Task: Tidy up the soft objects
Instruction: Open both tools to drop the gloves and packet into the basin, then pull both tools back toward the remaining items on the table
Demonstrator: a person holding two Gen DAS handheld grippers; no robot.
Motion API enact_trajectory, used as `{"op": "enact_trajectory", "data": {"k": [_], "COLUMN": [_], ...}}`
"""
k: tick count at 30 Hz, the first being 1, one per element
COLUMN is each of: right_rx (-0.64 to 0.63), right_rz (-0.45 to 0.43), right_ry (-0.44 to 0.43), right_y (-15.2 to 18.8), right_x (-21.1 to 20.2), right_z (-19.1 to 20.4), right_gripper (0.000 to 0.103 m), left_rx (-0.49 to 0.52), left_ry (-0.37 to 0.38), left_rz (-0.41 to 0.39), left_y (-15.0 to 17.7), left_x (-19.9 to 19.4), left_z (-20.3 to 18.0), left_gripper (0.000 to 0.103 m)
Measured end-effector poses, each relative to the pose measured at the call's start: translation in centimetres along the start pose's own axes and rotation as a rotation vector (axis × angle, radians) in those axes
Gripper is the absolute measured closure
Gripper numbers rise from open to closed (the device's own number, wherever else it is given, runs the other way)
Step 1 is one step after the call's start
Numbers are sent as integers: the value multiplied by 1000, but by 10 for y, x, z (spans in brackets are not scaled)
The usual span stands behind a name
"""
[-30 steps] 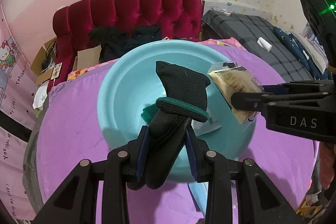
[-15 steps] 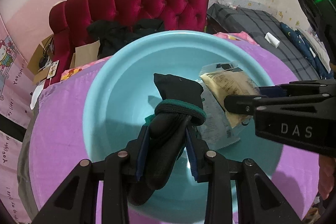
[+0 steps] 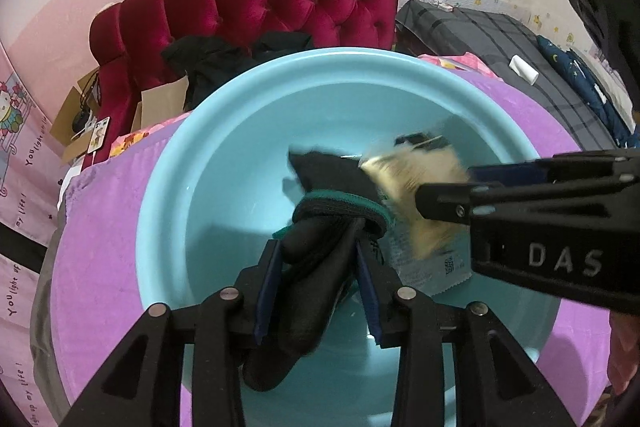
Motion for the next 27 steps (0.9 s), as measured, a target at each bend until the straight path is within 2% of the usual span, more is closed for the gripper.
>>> {"op": "enact_trajectory", "data": {"k": [1,2,3,5,6,11,27], "right_rx": [1,1,-1,-3,-5,0,1], "right_rz": [-10,-18,-28,-44,-53,-50,-65], "right_ry": [8,12,15,31,41,68,92], "right_y": [-1,-1,-2,-1,0,9,63], "right_x": [-4,-7,-11,-17,-20,-23,-46], "right_z": [0,0,0,-1,-1,-3,0], "right_gripper": [42,32,26,5,1,0,0], "left_rx": [1,3,3,-6,-11,-21,-50], "left_ry": [-3,-2,-8,-41,-46,-76,-61], "left_rz": [-1,0,1,-10,-17,-37,-53], "left_y": [0,0,0,-1,-1,3,46], "left_x": [0,-1,-2,-4,-6,-15,-50], "left_z": [-1,-2,-2,-1,1,4,-5], "left_gripper": [26,17,9,4,0,0,0]}}
Point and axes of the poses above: each gripper's, at about its wrist camera, not at the fingertips, and x roughly the way its jaws point, z to its left, y to its underside, the point moved 4 cm from there along x, roughly the way its jaws point, and after that the axes turned 12 degrees about z, right-handed, at the moved point
